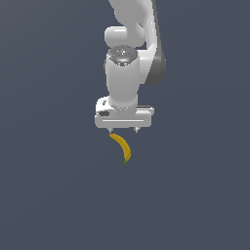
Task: Pick up the object and move it to a goal position.
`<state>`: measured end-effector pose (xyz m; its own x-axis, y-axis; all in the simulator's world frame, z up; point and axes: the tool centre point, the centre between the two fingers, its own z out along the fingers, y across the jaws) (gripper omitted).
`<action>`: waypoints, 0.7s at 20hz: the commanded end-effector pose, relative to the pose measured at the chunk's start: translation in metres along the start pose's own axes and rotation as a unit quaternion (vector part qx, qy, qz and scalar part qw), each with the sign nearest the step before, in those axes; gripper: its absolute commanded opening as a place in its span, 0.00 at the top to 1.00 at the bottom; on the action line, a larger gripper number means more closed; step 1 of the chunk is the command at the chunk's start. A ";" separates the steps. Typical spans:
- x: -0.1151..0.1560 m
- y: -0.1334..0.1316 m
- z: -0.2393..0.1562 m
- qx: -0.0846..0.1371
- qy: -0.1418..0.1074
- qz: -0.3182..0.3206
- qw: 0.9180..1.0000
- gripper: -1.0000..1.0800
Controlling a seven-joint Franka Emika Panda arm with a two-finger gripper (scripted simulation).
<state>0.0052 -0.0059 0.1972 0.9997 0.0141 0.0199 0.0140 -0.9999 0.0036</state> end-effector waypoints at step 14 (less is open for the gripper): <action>0.002 -0.011 -0.006 0.006 0.009 -0.025 1.000 0.04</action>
<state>0.0075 0.0058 0.2038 0.9973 0.0626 0.0382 0.0629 -0.9980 -0.0063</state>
